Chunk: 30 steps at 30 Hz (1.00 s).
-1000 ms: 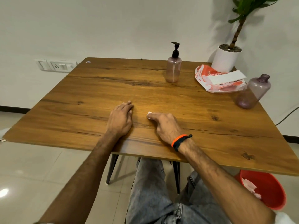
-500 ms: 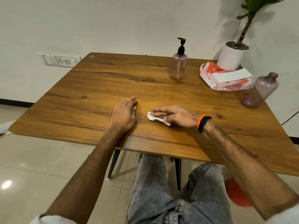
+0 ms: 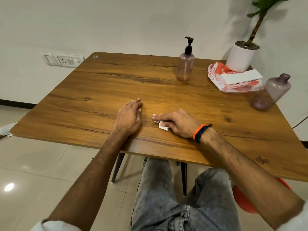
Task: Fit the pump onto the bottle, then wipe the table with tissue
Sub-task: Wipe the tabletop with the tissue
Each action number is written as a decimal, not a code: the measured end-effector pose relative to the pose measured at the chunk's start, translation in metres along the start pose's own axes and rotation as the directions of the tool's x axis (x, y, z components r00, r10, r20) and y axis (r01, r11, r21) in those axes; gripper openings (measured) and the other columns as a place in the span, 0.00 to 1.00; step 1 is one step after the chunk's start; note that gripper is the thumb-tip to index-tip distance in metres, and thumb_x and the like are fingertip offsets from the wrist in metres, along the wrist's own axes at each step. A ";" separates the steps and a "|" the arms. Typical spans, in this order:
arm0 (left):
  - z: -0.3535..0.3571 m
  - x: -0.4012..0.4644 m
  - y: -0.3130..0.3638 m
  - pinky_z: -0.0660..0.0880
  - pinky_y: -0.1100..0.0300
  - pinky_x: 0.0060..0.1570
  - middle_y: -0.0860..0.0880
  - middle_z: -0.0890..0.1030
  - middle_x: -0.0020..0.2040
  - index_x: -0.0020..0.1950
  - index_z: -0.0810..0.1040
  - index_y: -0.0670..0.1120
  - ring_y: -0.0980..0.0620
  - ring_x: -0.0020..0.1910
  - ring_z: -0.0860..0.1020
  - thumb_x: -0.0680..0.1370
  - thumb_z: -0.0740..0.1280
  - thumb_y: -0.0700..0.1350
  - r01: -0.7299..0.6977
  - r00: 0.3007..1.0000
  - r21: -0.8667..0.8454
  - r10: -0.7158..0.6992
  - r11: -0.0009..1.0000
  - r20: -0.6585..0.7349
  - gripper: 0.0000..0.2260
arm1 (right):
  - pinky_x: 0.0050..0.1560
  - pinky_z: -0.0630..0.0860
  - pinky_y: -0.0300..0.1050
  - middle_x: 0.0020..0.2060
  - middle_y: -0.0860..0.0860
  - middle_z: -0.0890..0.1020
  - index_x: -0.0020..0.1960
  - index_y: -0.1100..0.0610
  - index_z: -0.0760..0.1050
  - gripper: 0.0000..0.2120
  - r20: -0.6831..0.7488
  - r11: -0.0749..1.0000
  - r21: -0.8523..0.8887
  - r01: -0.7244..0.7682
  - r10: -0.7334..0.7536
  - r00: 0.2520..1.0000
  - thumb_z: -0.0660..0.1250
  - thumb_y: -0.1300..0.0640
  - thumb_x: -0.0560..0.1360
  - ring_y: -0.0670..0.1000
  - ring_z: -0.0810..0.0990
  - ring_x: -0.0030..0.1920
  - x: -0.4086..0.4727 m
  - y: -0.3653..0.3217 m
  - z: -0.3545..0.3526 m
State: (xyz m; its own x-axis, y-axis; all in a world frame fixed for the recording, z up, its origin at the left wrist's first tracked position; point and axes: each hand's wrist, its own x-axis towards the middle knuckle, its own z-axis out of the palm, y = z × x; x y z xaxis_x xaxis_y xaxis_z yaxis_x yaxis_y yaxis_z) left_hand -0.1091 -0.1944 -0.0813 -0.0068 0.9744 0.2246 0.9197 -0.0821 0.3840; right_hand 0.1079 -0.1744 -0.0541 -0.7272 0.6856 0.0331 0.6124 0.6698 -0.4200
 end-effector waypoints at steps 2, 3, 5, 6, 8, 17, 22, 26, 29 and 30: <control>0.000 0.000 0.000 0.60 0.51 0.73 0.47 0.69 0.74 0.71 0.71 0.43 0.47 0.72 0.67 0.82 0.57 0.44 0.000 1.000 0.004 0.000 1.000 -0.002 0.18 | 0.69 0.69 0.44 0.65 0.45 0.77 0.66 0.50 0.76 0.16 -0.080 1.000 -0.012 -0.009 0.008 0.997 0.62 0.60 0.79 0.46 0.74 0.67 -0.002 -0.004 0.008; 0.000 0.000 0.000 0.60 0.51 0.73 0.47 0.69 0.74 0.71 0.71 0.43 0.47 0.72 0.67 0.82 0.57 0.44 0.001 1.000 0.006 -0.001 1.000 -0.002 0.18 | 0.69 0.69 0.44 0.65 0.46 0.78 0.65 0.50 0.77 0.17 -0.110 1.000 -0.009 -0.012 0.011 0.994 0.62 0.62 0.79 0.46 0.74 0.67 -0.002 -0.006 0.011; 0.000 -0.001 0.001 0.60 0.51 0.72 0.47 0.69 0.74 0.71 0.71 0.44 0.48 0.72 0.67 0.82 0.57 0.44 0.004 1.000 0.006 -0.004 1.000 0.002 0.18 | 0.70 0.68 0.44 0.65 0.45 0.78 0.65 0.50 0.77 0.20 -0.146 1.000 0.002 -0.023 0.023 0.989 0.62 0.66 0.77 0.45 0.73 0.68 -0.004 -0.010 0.016; 0.000 0.000 0.001 0.60 0.51 0.73 0.47 0.69 0.74 0.71 0.71 0.44 0.48 0.72 0.66 0.82 0.57 0.44 0.006 1.000 0.006 -0.006 1.000 0.005 0.18 | 0.70 0.68 0.44 0.65 0.45 0.78 0.65 0.50 0.77 0.22 -0.150 1.000 0.008 -0.027 0.028 0.988 0.62 0.68 0.76 0.45 0.72 0.68 -0.005 -0.011 0.016; 0.000 -0.001 0.002 0.60 0.51 0.73 0.48 0.69 0.74 0.71 0.70 0.44 0.48 0.72 0.66 0.82 0.57 0.45 0.012 1.000 0.004 -0.012 1.000 0.011 0.18 | 0.71 0.67 0.44 0.65 0.46 0.77 0.65 0.50 0.77 0.24 -0.141 1.000 0.016 -0.014 0.016 0.990 0.61 0.70 0.74 0.45 0.72 0.69 -0.008 -0.014 0.017; -0.003 -0.002 0.003 0.58 0.51 0.73 0.48 0.68 0.75 0.72 0.69 0.44 0.48 0.73 0.65 0.82 0.56 0.45 0.013 1.000 -0.015 -0.013 1.000 0.020 0.18 | 0.66 0.70 0.36 0.60 0.45 0.81 0.61 0.52 0.80 0.24 -0.033 0.920 0.358 0.161 -0.160 0.987 0.60 0.73 0.73 0.39 0.75 0.65 -0.048 -0.035 0.026; -0.005 -0.002 0.004 0.57 0.52 0.73 0.48 0.67 0.75 0.72 0.69 0.44 0.48 0.73 0.64 0.82 0.56 0.45 0.010 1.000 -0.026 -0.009 1.000 0.029 0.18 | 0.68 0.69 0.37 0.59 0.43 0.81 0.59 0.51 0.81 0.22 -0.277 0.885 0.465 0.024 0.119 0.954 0.60 0.72 0.76 0.38 0.75 0.64 -0.024 -0.011 0.008; -0.005 -0.003 0.004 0.57 0.52 0.74 0.48 0.67 0.75 0.72 0.69 0.44 0.49 0.74 0.64 0.82 0.56 0.45 0.012 1.000 -0.022 -0.012 1.000 0.026 0.18 | 0.70 0.66 0.38 0.61 0.48 0.80 0.61 0.54 0.81 0.22 -0.217 0.976 0.200 -0.082 0.126 0.968 0.60 0.73 0.75 0.43 0.75 0.66 0.006 0.001 0.001; -0.005 -0.002 0.004 0.57 0.52 0.74 0.48 0.67 0.75 0.72 0.69 0.44 0.49 0.74 0.64 0.83 0.56 0.45 0.022 0.999 -0.021 -0.021 1.000 0.027 0.18 | 0.72 0.64 0.41 0.64 0.49 0.78 0.63 0.53 0.79 0.23 -0.134 0.991 0.102 -0.081 0.095 0.986 0.59 0.72 0.75 0.45 0.72 0.68 0.011 -0.002 0.007; -0.004 -0.002 0.004 0.57 0.52 0.73 0.48 0.67 0.75 0.72 0.69 0.44 0.49 0.74 0.64 0.83 0.56 0.45 0.024 0.999 -0.018 -0.023 1.000 0.025 0.18 | 0.73 0.64 0.42 0.64 0.49 0.78 0.63 0.53 0.79 0.24 -0.119 0.994 0.090 -0.055 0.066 0.991 0.59 0.72 0.74 0.46 0.72 0.69 0.009 -0.005 0.009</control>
State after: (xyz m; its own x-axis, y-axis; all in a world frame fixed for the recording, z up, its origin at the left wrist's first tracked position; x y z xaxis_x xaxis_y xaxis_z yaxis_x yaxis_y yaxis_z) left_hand -0.1071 -0.1972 -0.0762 -0.0185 0.9810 0.1929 0.9121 -0.0625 0.4051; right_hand 0.0953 -0.1742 -0.0601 -0.6433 0.7572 0.1133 0.6209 0.6025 -0.5015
